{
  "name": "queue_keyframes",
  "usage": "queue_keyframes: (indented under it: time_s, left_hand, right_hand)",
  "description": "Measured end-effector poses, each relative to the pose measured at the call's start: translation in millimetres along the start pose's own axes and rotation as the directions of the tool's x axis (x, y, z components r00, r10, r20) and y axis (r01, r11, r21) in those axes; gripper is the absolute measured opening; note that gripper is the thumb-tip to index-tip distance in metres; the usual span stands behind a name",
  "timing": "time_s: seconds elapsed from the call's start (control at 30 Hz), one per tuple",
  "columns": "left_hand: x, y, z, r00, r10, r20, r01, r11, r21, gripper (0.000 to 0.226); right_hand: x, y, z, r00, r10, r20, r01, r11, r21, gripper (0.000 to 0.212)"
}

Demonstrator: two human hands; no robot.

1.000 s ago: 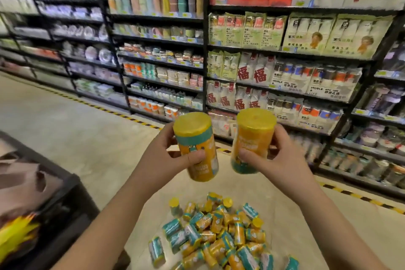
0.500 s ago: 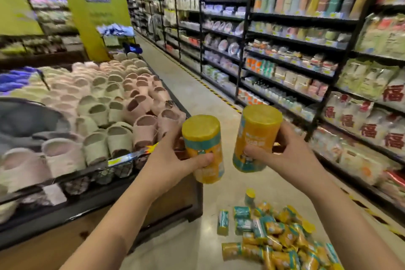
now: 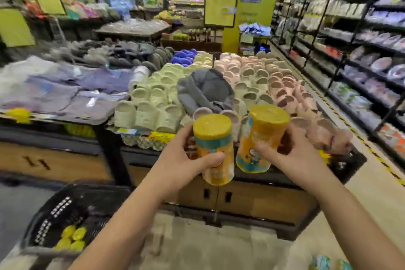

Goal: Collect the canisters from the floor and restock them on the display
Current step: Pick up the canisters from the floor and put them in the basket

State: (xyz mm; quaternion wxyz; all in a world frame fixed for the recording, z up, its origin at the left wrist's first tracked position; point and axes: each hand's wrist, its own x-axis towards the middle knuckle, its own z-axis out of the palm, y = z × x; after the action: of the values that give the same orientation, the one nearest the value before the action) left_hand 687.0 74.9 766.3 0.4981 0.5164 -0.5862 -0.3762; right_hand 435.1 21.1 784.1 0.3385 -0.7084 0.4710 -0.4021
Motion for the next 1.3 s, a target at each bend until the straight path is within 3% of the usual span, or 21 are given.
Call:
queue_keyframes:
  time_s: [0.2,0.33,0.43,0.6,0.7,0.93,1.13,1.3]
  left_hand:
    - [-52,-39,-125,0.963,-0.079,-0.257,0.082,0.997,0.001,0.062]
    - [-88,-58,-187,0.897,-0.119,-0.425,0.137,0.991,0.012,0.065]
    - [-105,-71,-225,0.838,-0.148,-0.525,0.182,0.983,0.013,0.061]
    - [-108,-89,-285,0.734,-0.180,-0.655,0.252,0.968,0.017,0.067]
    - [-102,-102,-317,0.677,-0.207,-0.706,0.299,0.954,0.007,0.063]
    - [-87,-137,-376,0.577,-0.236,-0.782,0.347,0.938,-0.028,0.064]
    - [-76,-164,-431,0.610,-0.256,-0.750,0.366,0.930,-0.020,0.069]
    - [-71,-202,-491,0.684,-0.296,-0.667,0.376,0.926,-0.027,0.067]
  right_hand:
    - [41,-47,138,0.968,-0.102,0.228,0.081,0.992,0.101,0.061]
    - [67,-70,221,0.904,-0.177,0.390,0.121,0.979,0.164,0.060]
    - [88,-80,281,0.845,-0.217,0.488,0.134,0.971,0.198,0.072]
    - [122,-100,367,0.705,-0.299,0.643,0.173,0.952,0.254,0.059]
    - [148,-106,413,0.622,-0.322,0.714,0.171,0.945,0.277,0.062]
    - [196,-114,499,0.525,-0.340,0.780,0.165,0.940,0.298,0.066]
    - [215,-122,555,0.520,-0.337,0.785,0.158,0.941,0.299,0.083]
    - [215,-118,604,0.588,-0.261,0.765,0.132,0.965,0.228,0.073]
